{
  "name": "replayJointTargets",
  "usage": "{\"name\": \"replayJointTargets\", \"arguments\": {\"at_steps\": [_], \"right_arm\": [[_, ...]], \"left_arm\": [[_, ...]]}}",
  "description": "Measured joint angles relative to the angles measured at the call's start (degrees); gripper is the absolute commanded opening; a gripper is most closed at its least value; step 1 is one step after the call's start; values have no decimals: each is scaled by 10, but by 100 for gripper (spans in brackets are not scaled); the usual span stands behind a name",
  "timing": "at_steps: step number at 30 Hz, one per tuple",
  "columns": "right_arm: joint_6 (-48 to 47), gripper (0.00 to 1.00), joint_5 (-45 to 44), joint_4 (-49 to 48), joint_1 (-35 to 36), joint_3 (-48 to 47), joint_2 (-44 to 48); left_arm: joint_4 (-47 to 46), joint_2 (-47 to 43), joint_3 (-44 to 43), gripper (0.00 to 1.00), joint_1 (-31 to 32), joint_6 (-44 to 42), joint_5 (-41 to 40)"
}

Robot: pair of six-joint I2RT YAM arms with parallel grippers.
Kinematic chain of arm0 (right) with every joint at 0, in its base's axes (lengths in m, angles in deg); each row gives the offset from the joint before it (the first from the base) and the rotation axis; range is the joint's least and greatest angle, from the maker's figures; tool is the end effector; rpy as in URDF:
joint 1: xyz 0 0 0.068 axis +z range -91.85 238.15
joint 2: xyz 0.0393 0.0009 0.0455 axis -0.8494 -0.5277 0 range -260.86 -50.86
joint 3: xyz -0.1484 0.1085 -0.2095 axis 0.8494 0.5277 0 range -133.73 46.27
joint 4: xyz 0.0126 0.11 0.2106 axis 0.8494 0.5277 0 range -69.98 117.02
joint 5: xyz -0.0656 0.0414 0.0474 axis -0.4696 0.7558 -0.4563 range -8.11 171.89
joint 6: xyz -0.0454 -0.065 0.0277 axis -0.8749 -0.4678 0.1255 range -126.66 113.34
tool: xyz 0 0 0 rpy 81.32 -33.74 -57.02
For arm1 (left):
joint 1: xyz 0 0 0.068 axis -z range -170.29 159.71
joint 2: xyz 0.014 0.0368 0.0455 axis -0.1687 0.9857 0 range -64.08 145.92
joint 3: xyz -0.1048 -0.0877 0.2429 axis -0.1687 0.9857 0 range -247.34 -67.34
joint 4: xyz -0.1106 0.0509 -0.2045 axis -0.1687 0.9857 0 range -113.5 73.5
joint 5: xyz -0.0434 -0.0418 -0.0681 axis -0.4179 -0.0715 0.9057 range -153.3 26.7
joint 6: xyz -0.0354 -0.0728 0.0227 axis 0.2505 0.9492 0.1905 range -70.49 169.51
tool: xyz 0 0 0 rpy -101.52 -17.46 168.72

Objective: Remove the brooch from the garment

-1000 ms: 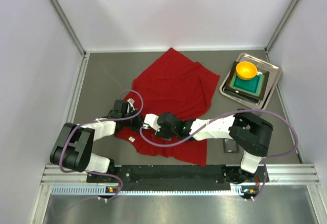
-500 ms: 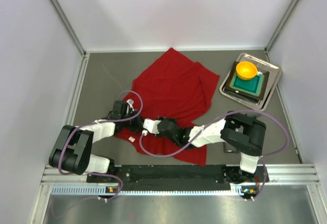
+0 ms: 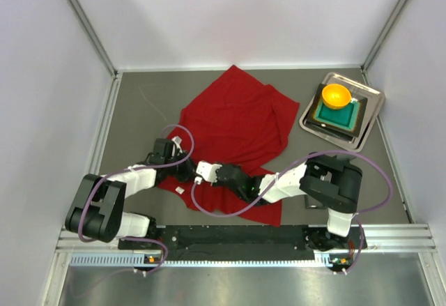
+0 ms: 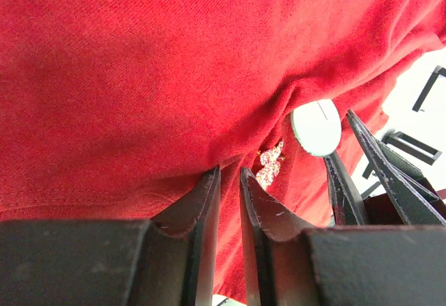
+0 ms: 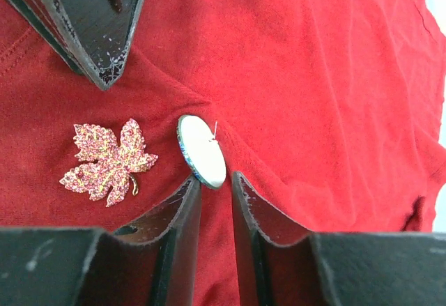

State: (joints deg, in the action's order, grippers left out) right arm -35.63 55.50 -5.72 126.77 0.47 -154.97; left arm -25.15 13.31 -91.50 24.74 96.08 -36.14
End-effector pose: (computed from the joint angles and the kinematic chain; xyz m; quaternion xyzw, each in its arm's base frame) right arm 0.1655 0.3328 0.1446 -0.5701 0.6450 -0.0297 0.5079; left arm 0.2109 -0.0913 0.1276 -0.1752 0.9044 -0.3542 0.1613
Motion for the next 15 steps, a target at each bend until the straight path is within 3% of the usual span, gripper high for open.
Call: {"name": "replayJointTargets", "arguments": {"at_steps": [9, 15], "right_arm": [[41, 28, 40, -8, -3, -1, 0], [63, 22, 71, -2, -15, -4, 1]], "left_arm": [[3, -4, 3, 24, 0, 0, 0], [4, -5, 4, 24, 0, 0, 0]]}}
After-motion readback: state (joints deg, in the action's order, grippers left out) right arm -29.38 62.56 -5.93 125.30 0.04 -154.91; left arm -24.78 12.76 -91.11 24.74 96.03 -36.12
